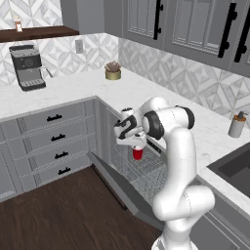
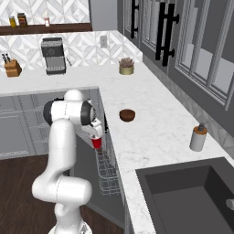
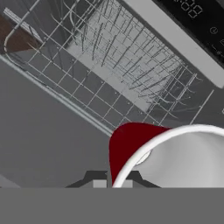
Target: Pick up the cup and bowl from the counter, place them in the dishwasher, and close the dishwasher door.
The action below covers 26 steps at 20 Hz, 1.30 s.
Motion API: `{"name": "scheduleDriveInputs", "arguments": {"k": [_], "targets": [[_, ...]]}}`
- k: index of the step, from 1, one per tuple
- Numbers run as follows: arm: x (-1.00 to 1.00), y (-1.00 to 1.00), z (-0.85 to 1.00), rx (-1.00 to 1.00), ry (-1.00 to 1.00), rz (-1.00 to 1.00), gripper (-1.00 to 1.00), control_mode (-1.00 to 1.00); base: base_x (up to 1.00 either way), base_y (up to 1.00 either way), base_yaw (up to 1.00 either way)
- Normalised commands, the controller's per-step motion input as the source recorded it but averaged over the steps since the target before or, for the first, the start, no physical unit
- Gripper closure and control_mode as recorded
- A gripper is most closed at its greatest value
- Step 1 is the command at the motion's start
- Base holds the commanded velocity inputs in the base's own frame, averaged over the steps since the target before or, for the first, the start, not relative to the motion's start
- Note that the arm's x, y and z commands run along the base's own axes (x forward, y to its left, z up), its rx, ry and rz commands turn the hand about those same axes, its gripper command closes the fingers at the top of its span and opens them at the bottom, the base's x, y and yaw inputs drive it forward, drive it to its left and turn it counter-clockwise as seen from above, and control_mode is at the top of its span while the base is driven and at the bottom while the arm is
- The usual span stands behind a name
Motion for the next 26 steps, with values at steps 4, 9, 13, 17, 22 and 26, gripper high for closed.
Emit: {"name": "scheduleDriveInputs", "arguments": {"k": [4,9,13,17,22,26], "targets": [[0.42,0.00,-0.55,-0.12,0.00,-0.10,1.00,-1.00,0.00,0.00,0.00],[0.41,0.00,-0.59,-0.09,0.01,-0.09,1.00,-1.00,0.00,0.00,0.00],[0.34,0.00,-0.53,-0.05,0.02,-0.04,1.00,-1.00,0.00,0.00,0.00],[0.26,-0.09,-0.41,0.00,0.00,0.00,1.00,-1.00,0.00,0.00,0.00],[0.21,-0.11,-0.36,0.00,0.00,0.00,1.00,-1.00,0.00,0.00,0.00],[0.31,-0.05,-0.42,0.00,0.00,0.00,1.00,-1.00,0.00,0.00,0.00]]}}
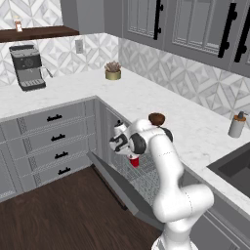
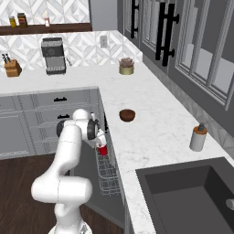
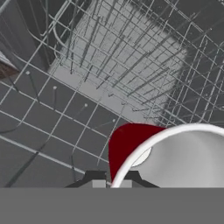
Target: Pick up the cup and bowl from the counter, place them in the dishwasher, and close the dishwasher door.
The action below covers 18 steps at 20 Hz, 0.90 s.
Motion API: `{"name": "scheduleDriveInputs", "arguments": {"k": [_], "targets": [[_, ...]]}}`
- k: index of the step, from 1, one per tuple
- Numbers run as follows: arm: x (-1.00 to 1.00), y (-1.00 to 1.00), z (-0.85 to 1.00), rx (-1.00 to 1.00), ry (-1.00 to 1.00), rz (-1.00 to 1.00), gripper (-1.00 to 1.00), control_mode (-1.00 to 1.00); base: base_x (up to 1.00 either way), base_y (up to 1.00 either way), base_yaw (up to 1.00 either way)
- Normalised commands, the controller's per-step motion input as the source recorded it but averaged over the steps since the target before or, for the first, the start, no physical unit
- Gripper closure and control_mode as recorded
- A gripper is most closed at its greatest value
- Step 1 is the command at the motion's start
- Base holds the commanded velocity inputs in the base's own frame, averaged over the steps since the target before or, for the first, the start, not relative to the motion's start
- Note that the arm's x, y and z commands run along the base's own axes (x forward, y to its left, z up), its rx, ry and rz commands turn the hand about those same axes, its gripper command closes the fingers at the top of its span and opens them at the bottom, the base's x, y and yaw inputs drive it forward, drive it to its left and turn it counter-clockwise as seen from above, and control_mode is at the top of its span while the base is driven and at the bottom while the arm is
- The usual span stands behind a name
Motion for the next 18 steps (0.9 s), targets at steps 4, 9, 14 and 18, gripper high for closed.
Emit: {"name": "scheduleDriveInputs", "arguments": {"k": [4,9,14,18], "targets": [[0.19,-0.04,-0.55,0.00,0.01,0.00,1.00,-1.00,0.00,0.00,0.00],[0.13,-0.02,-0.54,0.00,0.12,0.00,1.00,-1.00,0.00,0.00,0.00],[-0.24,0.91,-0.99,0.00,0.03,0.03,-1.00,-1.00,0.00,0.00,0.00],[-0.16,1.00,-0.66,0.01,0.01,0.00,-1.00,-1.00,0.00,0.00,0.00]]}}
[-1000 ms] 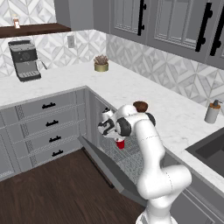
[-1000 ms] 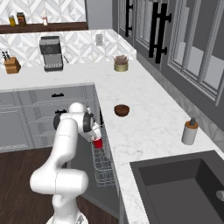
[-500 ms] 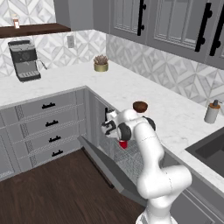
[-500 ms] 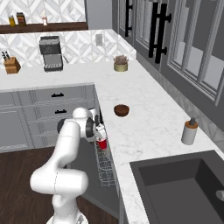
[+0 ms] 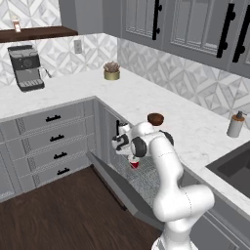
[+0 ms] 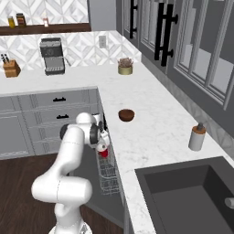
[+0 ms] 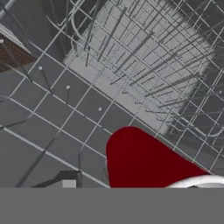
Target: Pick up the cup and bowl from the counter, place them in the dishwasher, and close the dishwasher door.
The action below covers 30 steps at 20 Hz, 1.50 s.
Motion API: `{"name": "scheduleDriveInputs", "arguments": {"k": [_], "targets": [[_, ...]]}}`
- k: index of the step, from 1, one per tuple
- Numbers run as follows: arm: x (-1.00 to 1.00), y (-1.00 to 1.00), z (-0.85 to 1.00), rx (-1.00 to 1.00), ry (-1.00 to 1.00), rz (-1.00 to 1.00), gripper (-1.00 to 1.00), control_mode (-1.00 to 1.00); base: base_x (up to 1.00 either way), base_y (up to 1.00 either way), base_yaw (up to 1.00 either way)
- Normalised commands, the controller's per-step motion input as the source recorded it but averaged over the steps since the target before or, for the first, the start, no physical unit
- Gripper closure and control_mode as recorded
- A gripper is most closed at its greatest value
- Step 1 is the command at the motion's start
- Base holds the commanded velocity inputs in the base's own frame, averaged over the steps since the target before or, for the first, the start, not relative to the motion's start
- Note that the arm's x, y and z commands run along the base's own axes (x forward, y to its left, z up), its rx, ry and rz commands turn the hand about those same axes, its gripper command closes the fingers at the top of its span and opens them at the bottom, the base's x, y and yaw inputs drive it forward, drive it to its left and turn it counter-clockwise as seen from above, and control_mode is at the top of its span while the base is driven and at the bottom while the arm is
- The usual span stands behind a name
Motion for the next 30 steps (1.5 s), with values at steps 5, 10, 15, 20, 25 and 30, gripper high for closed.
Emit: {"name": "scheduleDriveInputs", "arguments": {"k": [5,10,15,20,25,30], "targets": [[-0.29,0.94,0.01,0.01,0.00,0.00,-1.00,-1.00,0.00,0.00,0.00],[-0.50,0.87,0.70,-0.01,-0.04,-0.01,-1.00,-1.00,0.00,0.00,0.00],[-0.40,0.72,1.00,-0.06,-0.06,0.00,-1.00,-1.00,0.00,0.00,0.00],[-0.62,0.01,0.89,-0.05,-0.16,0.00,-1.00,-1.00,0.00,0.00,0.00],[-0.95,-0.07,0.76,0.00,-0.19,0.18,-1.00,-1.00,0.00,0.00,0.00],[-1.00,-0.09,0.47,0.12,-0.32,0.14,-1.00,-1.00,0.00,0.00,0.00]]}}
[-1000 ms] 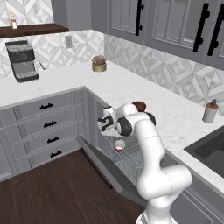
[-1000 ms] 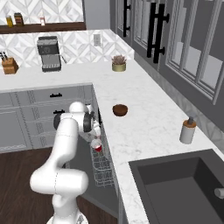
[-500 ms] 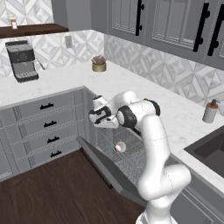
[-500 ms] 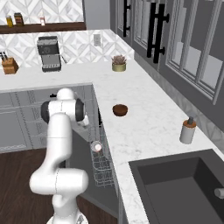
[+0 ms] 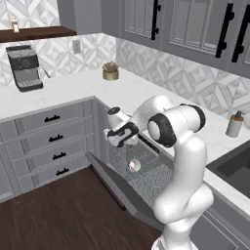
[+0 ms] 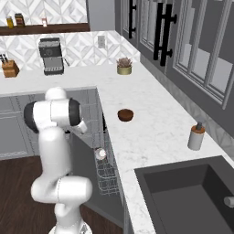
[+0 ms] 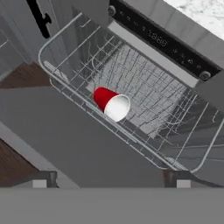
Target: Pick up the cup and bowl from the counter, place them in the dishwasher, and close the dishwasher door.
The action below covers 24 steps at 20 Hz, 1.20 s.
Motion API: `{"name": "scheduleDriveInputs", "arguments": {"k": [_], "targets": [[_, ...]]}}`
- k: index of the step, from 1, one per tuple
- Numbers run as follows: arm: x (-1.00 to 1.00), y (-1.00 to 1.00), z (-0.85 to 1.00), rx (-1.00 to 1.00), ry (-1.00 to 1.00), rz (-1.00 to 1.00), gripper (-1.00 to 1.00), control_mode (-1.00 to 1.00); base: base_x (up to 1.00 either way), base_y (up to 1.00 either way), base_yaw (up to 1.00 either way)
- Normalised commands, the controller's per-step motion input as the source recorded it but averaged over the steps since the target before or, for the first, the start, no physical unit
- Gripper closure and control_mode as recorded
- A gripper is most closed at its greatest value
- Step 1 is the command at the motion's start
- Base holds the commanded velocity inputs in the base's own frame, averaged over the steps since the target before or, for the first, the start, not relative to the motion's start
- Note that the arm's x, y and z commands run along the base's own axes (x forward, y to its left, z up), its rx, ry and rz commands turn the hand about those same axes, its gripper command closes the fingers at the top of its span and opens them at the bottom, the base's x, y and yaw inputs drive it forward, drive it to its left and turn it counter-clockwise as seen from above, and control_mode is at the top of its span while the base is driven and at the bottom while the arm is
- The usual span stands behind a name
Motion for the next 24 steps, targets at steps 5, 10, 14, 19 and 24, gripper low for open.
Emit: {"name": "scheduleDriveInputs", "arguments": {"k": [5,10,14,19,24], "targets": [[-0.39,-0.04,1.00,0.12,-0.11,0.05,-1.00,-1.00,0.00,0.00,0.00],[-0.01,-0.09,0.98,0.04,0.03,0.00,-1.00,-1.00,0.00,0.00,0.00],[-0.01,-0.45,0.64,0.00,0.00,0.04,-1.00,-1.00,0.00,0.00,0.00],[-0.04,-0.60,0.30,-0.03,0.00,0.10,-1.00,-1.00,0.00,0.00,0.00],[0.02,-0.48,0.06,-0.03,0.01,0.15,-1.00,-1.00,0.00,0.00,0.00]]}}
